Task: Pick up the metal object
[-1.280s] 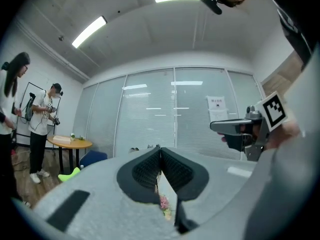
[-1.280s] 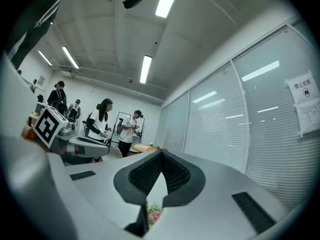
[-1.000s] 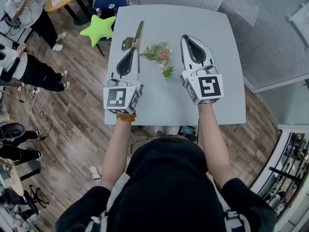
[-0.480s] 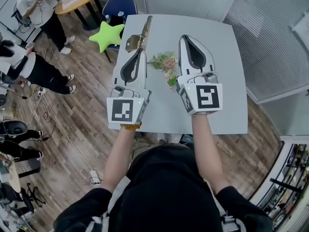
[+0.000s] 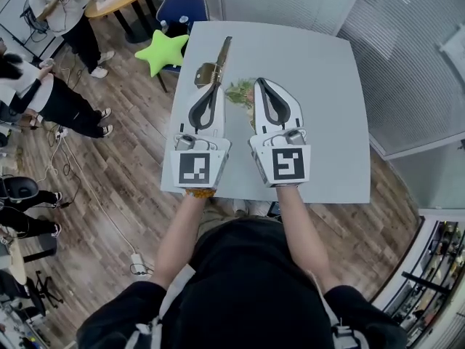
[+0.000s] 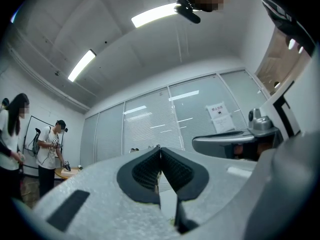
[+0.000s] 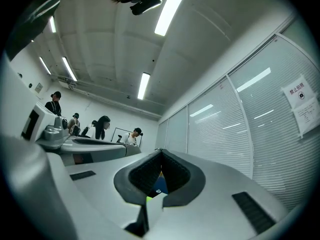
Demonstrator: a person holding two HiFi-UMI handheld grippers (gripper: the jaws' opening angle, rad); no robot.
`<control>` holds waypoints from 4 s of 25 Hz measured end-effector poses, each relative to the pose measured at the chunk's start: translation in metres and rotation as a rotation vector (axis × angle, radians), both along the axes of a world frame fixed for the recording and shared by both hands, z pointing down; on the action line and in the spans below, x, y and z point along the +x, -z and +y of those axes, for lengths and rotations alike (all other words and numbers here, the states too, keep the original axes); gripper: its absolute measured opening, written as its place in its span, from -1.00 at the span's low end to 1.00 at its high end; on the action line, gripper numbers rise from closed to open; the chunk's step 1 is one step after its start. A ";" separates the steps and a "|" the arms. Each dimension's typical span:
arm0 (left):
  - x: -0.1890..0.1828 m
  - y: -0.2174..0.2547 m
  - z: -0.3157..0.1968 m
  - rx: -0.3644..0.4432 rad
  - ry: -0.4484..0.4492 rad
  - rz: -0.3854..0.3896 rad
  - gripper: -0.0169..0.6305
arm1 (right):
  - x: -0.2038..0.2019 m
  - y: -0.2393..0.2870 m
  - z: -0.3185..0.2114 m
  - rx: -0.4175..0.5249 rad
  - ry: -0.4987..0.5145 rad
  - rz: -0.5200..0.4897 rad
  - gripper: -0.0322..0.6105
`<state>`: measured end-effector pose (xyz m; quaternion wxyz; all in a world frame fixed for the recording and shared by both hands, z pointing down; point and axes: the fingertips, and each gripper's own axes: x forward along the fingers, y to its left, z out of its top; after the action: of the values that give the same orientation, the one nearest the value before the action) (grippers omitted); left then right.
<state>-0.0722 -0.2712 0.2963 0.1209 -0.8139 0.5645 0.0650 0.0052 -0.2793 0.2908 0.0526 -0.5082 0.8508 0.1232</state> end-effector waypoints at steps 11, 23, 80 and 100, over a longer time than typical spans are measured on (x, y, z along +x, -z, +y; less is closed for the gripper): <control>-0.006 -0.040 0.013 -0.050 0.053 -0.002 -0.91 | -0.006 -0.044 0.014 -0.022 0.011 0.027 -0.90; -0.009 -0.079 0.014 -0.125 0.059 -0.014 -0.91 | 0.004 -0.085 0.009 -0.104 -0.033 0.016 -0.90; -0.007 -0.116 0.021 -0.177 0.034 -0.041 -0.90 | 0.031 -0.109 0.023 -0.138 0.022 0.091 -0.90; -0.033 -0.131 0.036 -0.211 0.074 -0.029 -0.90 | 0.012 -0.112 0.041 -0.149 0.067 0.101 -0.90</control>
<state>-0.1048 -0.2348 0.4270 0.0450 -0.8015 0.5962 -0.0110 0.0167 -0.2387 0.4033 -0.0239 -0.4749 0.8757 0.0833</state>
